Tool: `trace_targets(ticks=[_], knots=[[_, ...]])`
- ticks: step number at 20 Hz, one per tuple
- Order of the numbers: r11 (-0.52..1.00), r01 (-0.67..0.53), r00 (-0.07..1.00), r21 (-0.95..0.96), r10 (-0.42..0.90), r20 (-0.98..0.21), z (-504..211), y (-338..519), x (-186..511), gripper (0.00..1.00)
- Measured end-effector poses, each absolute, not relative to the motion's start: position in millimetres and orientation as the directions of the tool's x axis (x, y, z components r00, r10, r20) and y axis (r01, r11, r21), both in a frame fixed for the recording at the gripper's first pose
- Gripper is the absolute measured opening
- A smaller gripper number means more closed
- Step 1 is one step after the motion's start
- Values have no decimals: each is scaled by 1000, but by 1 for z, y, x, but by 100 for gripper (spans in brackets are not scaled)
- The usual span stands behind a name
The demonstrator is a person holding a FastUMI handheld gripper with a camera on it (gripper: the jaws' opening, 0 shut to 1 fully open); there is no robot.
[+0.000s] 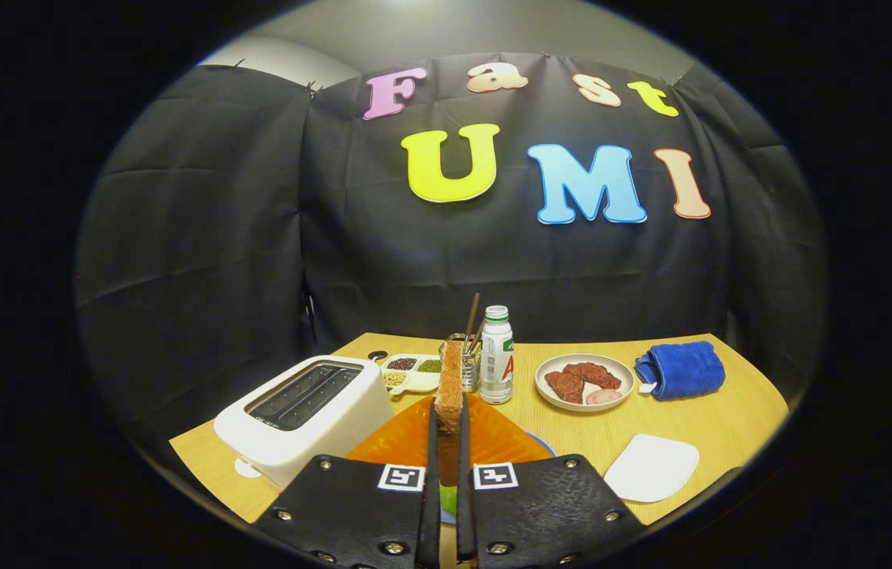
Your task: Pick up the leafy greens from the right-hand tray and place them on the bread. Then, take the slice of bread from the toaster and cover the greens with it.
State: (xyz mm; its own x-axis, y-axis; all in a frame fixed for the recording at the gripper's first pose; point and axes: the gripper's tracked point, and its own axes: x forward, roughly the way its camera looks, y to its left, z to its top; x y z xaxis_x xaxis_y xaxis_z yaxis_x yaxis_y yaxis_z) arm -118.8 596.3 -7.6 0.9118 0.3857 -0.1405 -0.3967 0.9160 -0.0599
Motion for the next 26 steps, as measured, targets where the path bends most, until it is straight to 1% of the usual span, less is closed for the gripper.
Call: trace_targets(ticks=[5,8,15,19,21,26], knots=[[915,-397,908,-64,382,-172,-26,595,-113,8],[919,-393,903,-28,380,-202,-43,595,-110,8],[905,-425,875,-17,407,-262,-75,609,-110,8],[896,-444,864,-3,427,-266,-84,615,-107,8],[883,-468,848,40,461,-260,-87,617,-106,8],[901,-433,867,29,425,-261,-95,591,-93,8]])
